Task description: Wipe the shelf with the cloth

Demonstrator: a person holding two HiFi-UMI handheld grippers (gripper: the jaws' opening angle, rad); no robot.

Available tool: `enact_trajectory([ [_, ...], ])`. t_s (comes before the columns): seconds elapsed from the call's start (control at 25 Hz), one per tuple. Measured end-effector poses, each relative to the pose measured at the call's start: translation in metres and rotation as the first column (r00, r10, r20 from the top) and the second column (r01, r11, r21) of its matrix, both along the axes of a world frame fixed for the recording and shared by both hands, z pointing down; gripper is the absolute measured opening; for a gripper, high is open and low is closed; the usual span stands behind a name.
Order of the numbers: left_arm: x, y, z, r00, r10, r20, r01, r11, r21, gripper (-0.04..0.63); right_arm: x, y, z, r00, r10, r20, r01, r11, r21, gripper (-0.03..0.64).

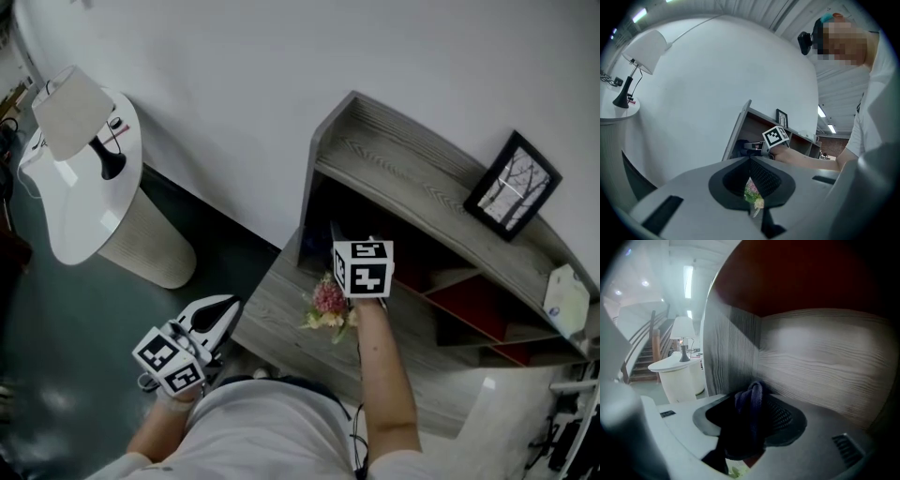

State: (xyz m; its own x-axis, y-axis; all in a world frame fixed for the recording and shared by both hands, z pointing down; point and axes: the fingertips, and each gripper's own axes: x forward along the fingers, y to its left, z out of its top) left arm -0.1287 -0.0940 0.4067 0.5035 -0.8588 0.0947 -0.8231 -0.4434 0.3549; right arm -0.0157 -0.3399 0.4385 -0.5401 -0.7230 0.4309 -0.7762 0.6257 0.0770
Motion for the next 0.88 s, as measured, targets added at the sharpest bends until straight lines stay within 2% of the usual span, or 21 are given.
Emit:
enact_trajectory([
  [0.08, 0.005, -0.002, 0.003, 1.0, 0.016, 0.022, -0.016, 1.0, -0.007, 0.015, 0.006, 0.001, -0.006, 1.0, 0.01, 0.016, -0.01, 1.0, 0.01, 0.21],
  [0.24, 0.012, -0.014, 0.006, 0.996, 0.017, 0.088, -0.017, 1.0, -0.003, 0.017, 0.021, 0.01, -0.016, 0.998, 0.04, 0.043, -0.042, 0.999, 0.034, 0.216],
  [0.36, 0.02, -0.021, 0.004, 0.994, 0.049, 0.095, -0.05, 0.999, 0.006, 0.017, 0.021, 0.018, -0.023, 0.999, 0.011, 0.044, -0.014, 0.997, 0.077, 0.216],
  [0.48, 0.023, -0.022, 0.003, 0.993, 0.065, 0.095, -0.067, 0.998, 0.012, 0.017, 0.006, 0.021, -0.019, 0.996, -0.061, -0.061, 0.067, 0.993, 0.101, 0.216],
  [0.6, 0.024, -0.021, 0.006, 0.994, 0.065, 0.083, -0.065, 0.998, 0.005, 0.017, -0.009, 0.013, -0.006, 0.977, -0.115, -0.179, 0.135, 0.985, 0.104, 0.221],
  [0.88, 0.019, -0.015, 0.012, 0.996, 0.048, 0.079, -0.047, 0.999, -0.009, 0.017, -0.031, -0.016, 0.02, 0.944, -0.143, -0.299, 0.173, 0.982, 0.075, 0.222],
])
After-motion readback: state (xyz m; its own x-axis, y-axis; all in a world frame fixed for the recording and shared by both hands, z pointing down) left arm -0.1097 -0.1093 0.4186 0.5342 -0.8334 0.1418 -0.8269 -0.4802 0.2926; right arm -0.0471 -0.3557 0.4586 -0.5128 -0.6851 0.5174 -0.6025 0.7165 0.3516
